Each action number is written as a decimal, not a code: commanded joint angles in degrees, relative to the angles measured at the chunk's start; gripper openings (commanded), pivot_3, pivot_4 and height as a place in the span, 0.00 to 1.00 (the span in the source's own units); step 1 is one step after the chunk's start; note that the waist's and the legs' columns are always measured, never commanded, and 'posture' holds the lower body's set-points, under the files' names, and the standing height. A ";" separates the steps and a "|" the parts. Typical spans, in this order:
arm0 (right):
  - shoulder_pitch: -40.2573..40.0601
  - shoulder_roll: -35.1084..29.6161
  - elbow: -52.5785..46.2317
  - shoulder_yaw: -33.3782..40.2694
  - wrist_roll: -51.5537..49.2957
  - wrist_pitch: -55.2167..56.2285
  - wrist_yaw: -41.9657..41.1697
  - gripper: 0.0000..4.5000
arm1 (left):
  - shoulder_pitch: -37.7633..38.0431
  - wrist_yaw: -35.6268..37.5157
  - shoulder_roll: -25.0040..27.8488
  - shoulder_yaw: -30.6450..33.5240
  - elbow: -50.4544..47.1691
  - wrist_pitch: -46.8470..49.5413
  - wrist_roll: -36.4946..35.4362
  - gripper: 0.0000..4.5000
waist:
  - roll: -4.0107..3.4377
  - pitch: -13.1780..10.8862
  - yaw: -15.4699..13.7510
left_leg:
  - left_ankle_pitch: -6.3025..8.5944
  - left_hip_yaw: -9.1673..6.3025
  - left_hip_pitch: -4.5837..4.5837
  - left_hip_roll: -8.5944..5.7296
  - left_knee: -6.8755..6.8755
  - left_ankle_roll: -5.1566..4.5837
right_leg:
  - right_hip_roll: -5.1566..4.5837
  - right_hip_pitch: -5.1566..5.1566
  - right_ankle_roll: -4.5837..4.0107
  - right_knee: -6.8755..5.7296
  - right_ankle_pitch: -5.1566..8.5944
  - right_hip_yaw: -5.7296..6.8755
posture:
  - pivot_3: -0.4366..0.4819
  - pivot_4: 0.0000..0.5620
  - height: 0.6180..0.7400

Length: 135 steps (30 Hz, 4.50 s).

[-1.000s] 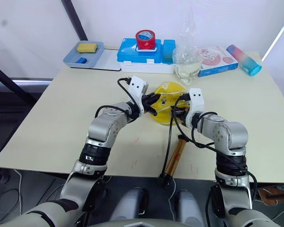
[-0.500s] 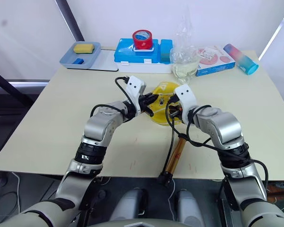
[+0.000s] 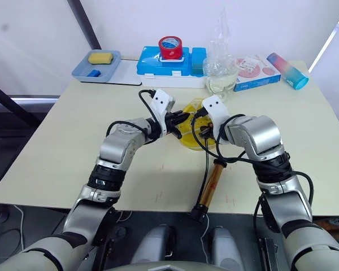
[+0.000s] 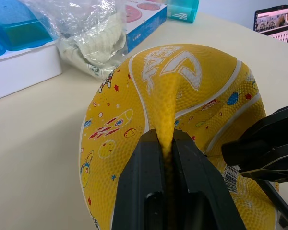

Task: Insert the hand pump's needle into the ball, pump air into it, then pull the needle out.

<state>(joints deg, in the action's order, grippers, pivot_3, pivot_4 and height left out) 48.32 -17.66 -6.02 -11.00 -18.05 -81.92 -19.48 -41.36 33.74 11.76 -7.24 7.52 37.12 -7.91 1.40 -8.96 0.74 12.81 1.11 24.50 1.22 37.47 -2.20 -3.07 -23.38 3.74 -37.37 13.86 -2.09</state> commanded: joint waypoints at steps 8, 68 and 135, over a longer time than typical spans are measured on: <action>1.18 1.26 4.75 -3.51 1.71 2.39 -0.72 0.08 | 1.22 1.41 -3.21 -3.63 2.62 1.84 -0.71 0.00 | 0.01 0.30 -0.01 | 0.00 0.01 -0.08 0.00 0.00 0.00 | -0.01 0.05 0.00 0.00 0.00 0.00 | 0.48 0.27 1.00; -3.92 3.51 1.02 1.07 7.03 5.22 -1.57 0.08 | 2.18 2.11 -5.40 -3.40 3.64 1.15 0.99 0.00 | -0.78 1.39 -1.32 | 0.02 -0.33 -0.34 -0.11 -0.85 0.02 | -2.62 0.63 -0.47 1.26 -0.05 3.85 | 0.48 0.27 1.00; -48.74 -28.13 18.82 39.29 -14.57 81.84 -59.49 1.00 | -1.92 4.23 -5.09 -4.90 4.64 -2.56 0.75 0.33 | -0.86 0.45 -2.96 | 0.00 -1.55 0.09 -0.91 -0.22 0.02 | -2.17 1.50 0.30 1.47 0.08 4.19 | 0.48 0.27 1.00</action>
<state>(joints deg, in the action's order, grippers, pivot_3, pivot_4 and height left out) -0.28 -44.73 12.81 25.82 -31.23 -1.03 -78.38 -43.12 37.28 7.02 -10.37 11.84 34.17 -6.97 0.53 -8.51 -2.22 12.82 -0.44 24.59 0.31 37.27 -2.19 -5.24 -21.87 4.05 -35.90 13.94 2.10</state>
